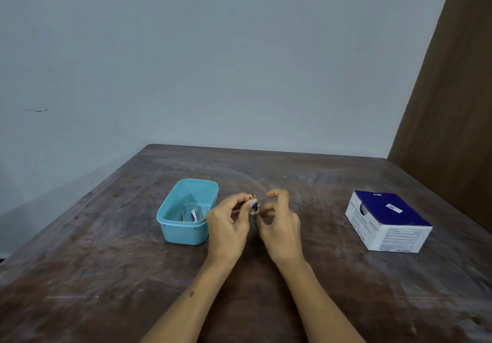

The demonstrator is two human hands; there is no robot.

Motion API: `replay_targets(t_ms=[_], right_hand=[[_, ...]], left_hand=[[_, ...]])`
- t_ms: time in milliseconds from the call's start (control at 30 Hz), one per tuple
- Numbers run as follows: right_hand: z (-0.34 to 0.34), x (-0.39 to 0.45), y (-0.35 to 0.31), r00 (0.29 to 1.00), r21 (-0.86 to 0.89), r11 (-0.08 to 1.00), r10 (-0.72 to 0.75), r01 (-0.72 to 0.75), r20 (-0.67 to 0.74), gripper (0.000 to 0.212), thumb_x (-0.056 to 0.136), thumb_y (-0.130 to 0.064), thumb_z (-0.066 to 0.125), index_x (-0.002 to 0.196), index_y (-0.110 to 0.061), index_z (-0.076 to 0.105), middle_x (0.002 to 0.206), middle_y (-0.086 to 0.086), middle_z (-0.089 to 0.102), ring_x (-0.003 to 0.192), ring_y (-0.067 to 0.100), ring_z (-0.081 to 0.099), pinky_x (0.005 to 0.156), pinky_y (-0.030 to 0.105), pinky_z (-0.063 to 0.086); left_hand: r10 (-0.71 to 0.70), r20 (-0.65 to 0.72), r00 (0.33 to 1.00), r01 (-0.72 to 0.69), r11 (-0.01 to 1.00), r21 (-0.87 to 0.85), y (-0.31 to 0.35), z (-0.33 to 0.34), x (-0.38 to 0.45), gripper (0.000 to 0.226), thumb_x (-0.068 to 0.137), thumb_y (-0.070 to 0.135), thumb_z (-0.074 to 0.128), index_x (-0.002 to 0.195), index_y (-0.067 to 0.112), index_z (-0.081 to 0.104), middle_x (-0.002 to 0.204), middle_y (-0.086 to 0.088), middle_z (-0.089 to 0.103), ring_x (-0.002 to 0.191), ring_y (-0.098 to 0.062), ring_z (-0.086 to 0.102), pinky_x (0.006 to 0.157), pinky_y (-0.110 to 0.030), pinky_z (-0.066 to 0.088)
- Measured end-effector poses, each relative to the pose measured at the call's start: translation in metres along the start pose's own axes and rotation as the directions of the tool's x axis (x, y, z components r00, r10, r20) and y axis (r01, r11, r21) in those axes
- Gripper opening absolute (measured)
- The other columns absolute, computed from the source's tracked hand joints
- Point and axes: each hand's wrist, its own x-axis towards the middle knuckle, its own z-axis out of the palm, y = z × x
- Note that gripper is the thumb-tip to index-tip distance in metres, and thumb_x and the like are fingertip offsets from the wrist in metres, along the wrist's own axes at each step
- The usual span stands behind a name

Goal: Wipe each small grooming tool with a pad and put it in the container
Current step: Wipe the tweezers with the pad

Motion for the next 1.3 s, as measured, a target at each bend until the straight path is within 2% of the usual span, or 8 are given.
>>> replay_targets(t_ms=[233,400,567,700,867,1000,1167,1300], right_hand=[[0.0001,-0.0003,-0.0026,0.997,0.030,0.998,-0.046,0.048,-0.058,0.053,0.077,-0.006,0.072,0.105,-0.032,0.035,0.081,-0.014,0.061,0.077,-0.001,0.061,0.069,0.009,0.049],[0.0000,-0.0003,0.0030,1.000,0.019,1.000,0.018,-0.019,0.015,0.045,0.078,-0.003,0.069,0.109,-0.021,0.041,0.079,-0.007,0.065,0.076,0.012,0.065,0.073,0.033,0.055],[0.0001,-0.0010,-0.0021,0.998,0.041,0.998,-0.041,0.043,-0.054,0.054,0.077,-0.006,0.072,0.105,-0.031,0.034,0.082,-0.010,0.063,0.076,0.002,0.062,0.067,0.007,0.048],[-0.0006,-0.0001,0.0015,1.000,0.034,0.999,0.018,-0.019,0.006,0.046,0.077,-0.002,0.070,0.106,-0.021,0.039,0.076,-0.011,0.062,0.074,0.008,0.064,0.071,0.027,0.054],[-0.0004,0.0006,-0.0031,0.997,0.066,0.996,-0.047,0.051,-0.060,0.053,0.076,-0.004,0.073,0.104,-0.029,0.036,0.082,-0.006,0.065,0.076,-0.001,0.061,0.068,0.004,0.046],[-0.0009,0.0001,0.0002,1.000,0.047,0.999,0.008,-0.009,0.011,0.043,0.078,-0.002,0.070,0.106,-0.018,0.041,0.080,-0.005,0.066,0.076,0.011,0.065,0.073,0.028,0.054],[-0.0008,0.0002,-0.0037,0.997,0.057,0.997,-0.052,0.055,-0.062,0.050,0.076,-0.006,0.073,0.104,-0.028,0.037,0.083,-0.006,0.066,0.077,0.003,0.064,0.070,0.013,0.051],[-0.0004,-0.0004,-0.0002,1.000,0.038,0.999,0.010,-0.010,0.003,0.046,0.078,-0.004,0.070,0.102,-0.025,0.037,0.078,-0.009,0.065,0.076,0.009,0.065,0.070,0.023,0.053]], left_hand=[[0.006,0.004,1.000,-0.006,1.000,0.016,-0.0020,0.0002,-0.0002,0.015,0.083,0.005,0.066,0.093,0.014,0.071,0.086,0.009,0.070,0.087,0.002,0.064,0.073,-0.005,0.048],[0.000,0.005,1.000,0.000,1.000,0.023,-0.0006,0.0008,-0.0002,0.013,0.083,0.004,0.065,0.091,0.012,0.072,0.085,0.008,0.070,0.085,0.000,0.065,0.071,-0.005,0.048],[-0.025,0.006,1.000,0.025,1.000,0.017,-0.0006,-0.0002,0.0005,0.013,0.083,0.008,0.066,0.094,0.013,0.071,0.086,0.008,0.070,0.085,-0.002,0.066,0.072,-0.006,0.049],[-0.044,0.006,0.999,0.044,0.999,0.002,-0.0004,0.0003,0.0009,0.013,0.084,0.005,0.065,0.094,0.011,0.071,0.086,0.007,0.070,0.084,-0.001,0.066,0.073,-0.008,0.050],[-0.053,0.007,0.999,0.053,0.999,0.004,-0.0018,-0.0004,0.0015,0.013,0.084,0.008,0.065,0.095,0.013,0.071,0.088,0.005,0.071,0.085,-0.003,0.066,0.073,-0.010,0.051],[-0.072,0.003,0.997,0.072,0.997,-0.011,-0.0016,0.0001,0.0020,0.013,0.084,0.007,0.065,0.095,0.012,0.071,0.086,0.005,0.071,0.083,-0.003,0.067,0.072,-0.012,0.053],[-0.061,0.005,0.998,0.061,0.998,-0.005,-0.0006,-0.0001,0.0021,0.013,0.084,0.009,0.066,0.095,0.014,0.071,0.085,0.010,0.069,0.086,0.003,0.064,0.070,-0.006,0.049],[-0.066,-0.006,0.998,0.066,0.998,-0.011,-0.0009,0.0005,0.0014,0.012,0.084,0.007,0.065,0.093,0.012,0.071,0.083,0.012,0.068,0.083,0.002,0.065,0.071,-0.007,0.050]])
